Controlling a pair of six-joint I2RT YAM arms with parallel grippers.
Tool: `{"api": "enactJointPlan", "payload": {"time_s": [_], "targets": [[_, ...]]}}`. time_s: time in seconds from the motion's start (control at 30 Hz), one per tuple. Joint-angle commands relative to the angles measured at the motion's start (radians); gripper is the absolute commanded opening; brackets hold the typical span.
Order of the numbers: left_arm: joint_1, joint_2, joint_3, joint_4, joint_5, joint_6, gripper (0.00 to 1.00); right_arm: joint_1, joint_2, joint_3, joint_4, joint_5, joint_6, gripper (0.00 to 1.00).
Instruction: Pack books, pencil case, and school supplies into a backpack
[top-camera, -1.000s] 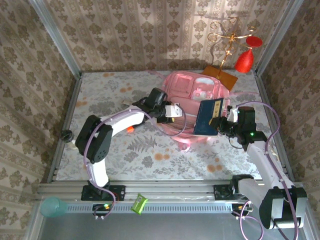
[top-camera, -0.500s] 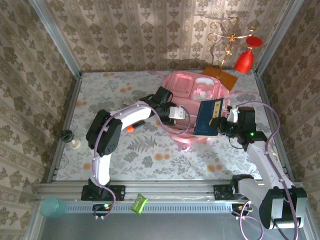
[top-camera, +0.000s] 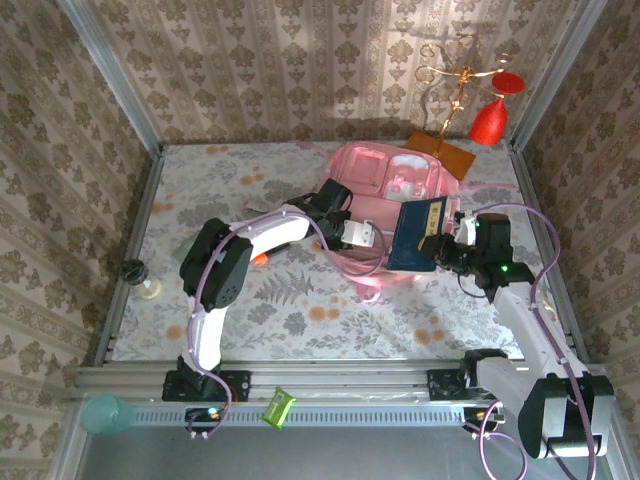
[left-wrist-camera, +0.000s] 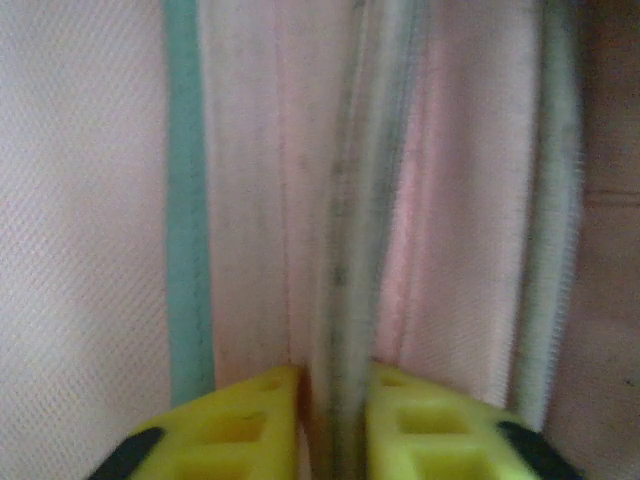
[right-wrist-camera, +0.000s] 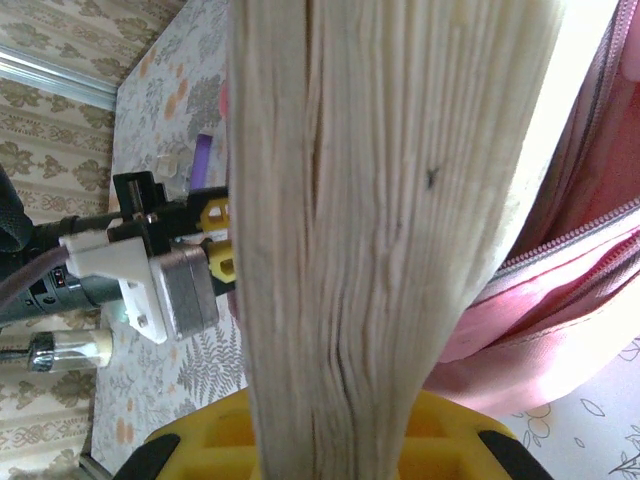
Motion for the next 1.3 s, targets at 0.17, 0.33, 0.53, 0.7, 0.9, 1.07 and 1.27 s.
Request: {"api": "enactJointPlan", "payload": {"time_s": [0.17,0.33,0.53,0.7,0.9,1.07,1.27], "targets": [[0.046,-0.171,-0.027,0.107,0.091,-0.391,0.00,-0.003,-0.100,0.014,-0.023,-0.281,0.025,0.00],[0.084,-0.279,-0.038,0.168,0.100,-0.644,0.00,0.123,-0.207,-0.066,0.028,-0.327,0.114,0.00],[0.141,-0.302,0.016,0.159,0.178,-0.817,0.00,0.262,-0.233,-0.159,0.113,-0.338,0.152,0.00],[0.182,-0.306,0.040,0.184,0.299,-0.900,0.00,0.295,-0.121,-0.244,0.269,-0.256,0.239,0.00],[0.183,-0.312,0.053,0.141,0.356,-0.840,0.00,0.300,0.032,-0.223,0.472,-0.067,0.336,0.00],[0.173,-0.327,0.041,0.136,0.373,-0.798,0.00,0.311,0.236,-0.149,0.714,0.090,0.472,0.00],[0.166,-0.335,0.045,0.127,0.413,-0.798,0.00,0.370,0.493,0.013,0.881,0.300,0.554,0.00]]}}
